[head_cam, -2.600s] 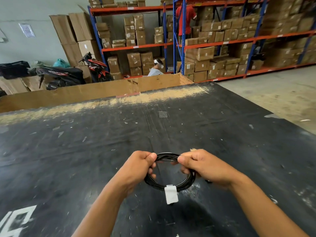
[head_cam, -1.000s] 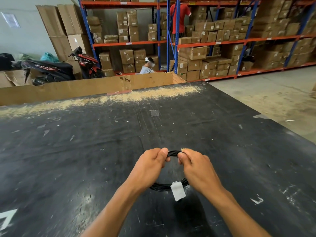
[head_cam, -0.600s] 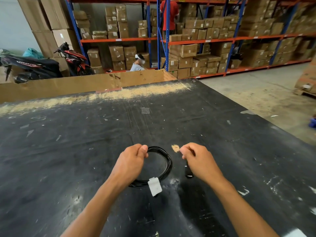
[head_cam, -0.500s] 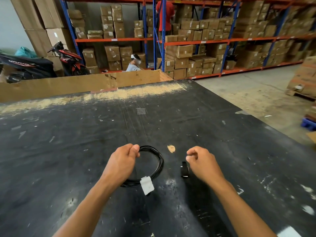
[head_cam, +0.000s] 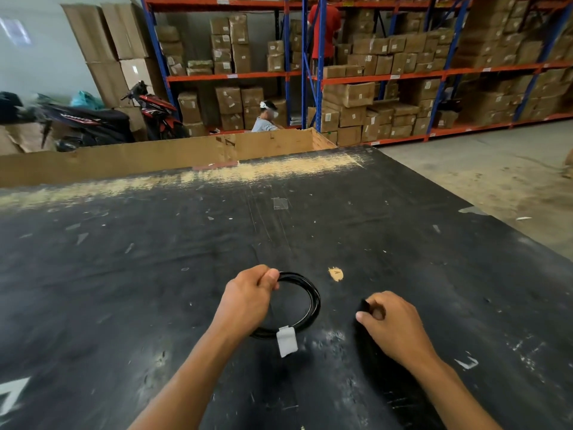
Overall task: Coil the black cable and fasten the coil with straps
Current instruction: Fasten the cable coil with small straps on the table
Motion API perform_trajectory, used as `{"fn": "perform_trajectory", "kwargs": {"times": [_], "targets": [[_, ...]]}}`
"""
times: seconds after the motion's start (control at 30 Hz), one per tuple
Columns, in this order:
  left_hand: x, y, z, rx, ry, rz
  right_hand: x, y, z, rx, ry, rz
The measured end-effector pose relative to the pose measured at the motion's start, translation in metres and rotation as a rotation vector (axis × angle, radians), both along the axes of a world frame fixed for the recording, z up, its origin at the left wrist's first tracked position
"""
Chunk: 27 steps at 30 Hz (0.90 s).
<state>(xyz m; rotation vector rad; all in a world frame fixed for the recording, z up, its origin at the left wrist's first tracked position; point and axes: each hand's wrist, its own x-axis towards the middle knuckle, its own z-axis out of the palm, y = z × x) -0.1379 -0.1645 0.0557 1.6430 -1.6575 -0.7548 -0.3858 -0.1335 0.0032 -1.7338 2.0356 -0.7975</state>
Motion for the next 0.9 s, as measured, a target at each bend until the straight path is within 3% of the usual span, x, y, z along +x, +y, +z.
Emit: {"fn": "perform_trajectory", "kwargs": {"times": [0.17, 0.23, 0.4, 0.57, 0.73, 0.9], "targets": [[-0.004, -0.003, 0.0, 0.011, 0.007, 0.038, 0.025, 0.014, 0.042, -0.288, -0.488, 0.107], [-0.007, -0.005, 0.001, 0.026, 0.015, 0.053, 0.036, 0.018, 0.056, -0.34, -0.552, 0.187], [-0.012, -0.003, 0.005, 0.048, 0.062, 0.028, 0.055, 0.023, 0.061, -0.409, -0.231, 0.4], [-0.014, 0.001, 0.012, 0.053, 0.109, 0.065, 0.063, 0.023, 0.057, -0.417, -0.094, 0.466], [-0.018, 0.002, 0.017, 0.091, 0.133, 0.023, 0.064, 0.016, 0.055, -0.6, 0.101, 0.384], [-0.023, 0.002, 0.019, 0.163, 0.243, -0.032, 0.063, 0.012, 0.048, -0.717, 0.087, 0.264]]}}
